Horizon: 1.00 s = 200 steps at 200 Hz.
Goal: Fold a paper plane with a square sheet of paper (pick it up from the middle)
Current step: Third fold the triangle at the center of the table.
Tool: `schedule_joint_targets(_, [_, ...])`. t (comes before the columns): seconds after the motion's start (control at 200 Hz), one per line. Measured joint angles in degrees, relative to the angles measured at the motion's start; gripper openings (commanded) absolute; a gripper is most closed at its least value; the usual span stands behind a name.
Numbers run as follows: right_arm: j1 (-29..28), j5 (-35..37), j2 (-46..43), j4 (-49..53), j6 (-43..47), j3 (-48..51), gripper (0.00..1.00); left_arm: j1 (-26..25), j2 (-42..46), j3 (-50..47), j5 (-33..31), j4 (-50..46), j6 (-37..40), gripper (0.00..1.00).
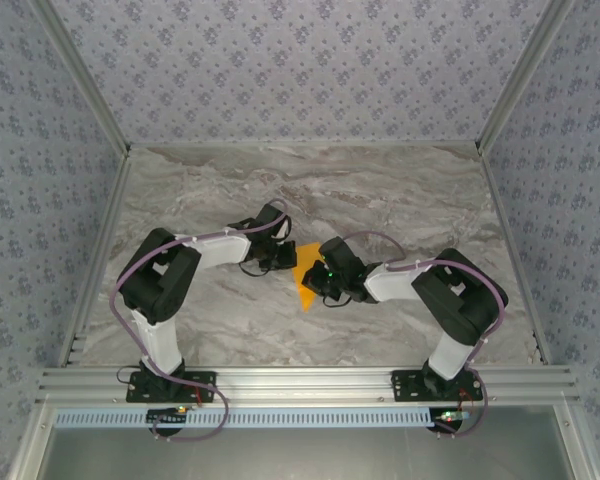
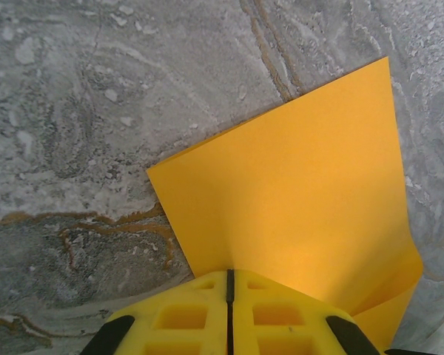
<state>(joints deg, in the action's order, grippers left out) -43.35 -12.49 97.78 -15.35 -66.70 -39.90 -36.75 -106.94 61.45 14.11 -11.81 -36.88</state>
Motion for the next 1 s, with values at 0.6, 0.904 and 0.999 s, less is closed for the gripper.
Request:
schedule_joint_targets(0.6, [-0.3,1.4,-0.6,-2.5,0.0,1.6,0.04,0.0,0.0,0.0,-0.2,0.0,0.0,0.07])
schedule_joint_targets(0.904, [-0.3,1.5,-0.6,-2.3,-0.3,1.6,0.18,0.0,0.4,0.1,-0.5,-0.7,-0.4,0.19])
schedule_joint_targets(0.999, [-0.4,1.5,-0.6,-2.6,-0.6,1.5,0.24,0.5,1.5,0.1,-0.9,-2.4,-0.8,0.27])
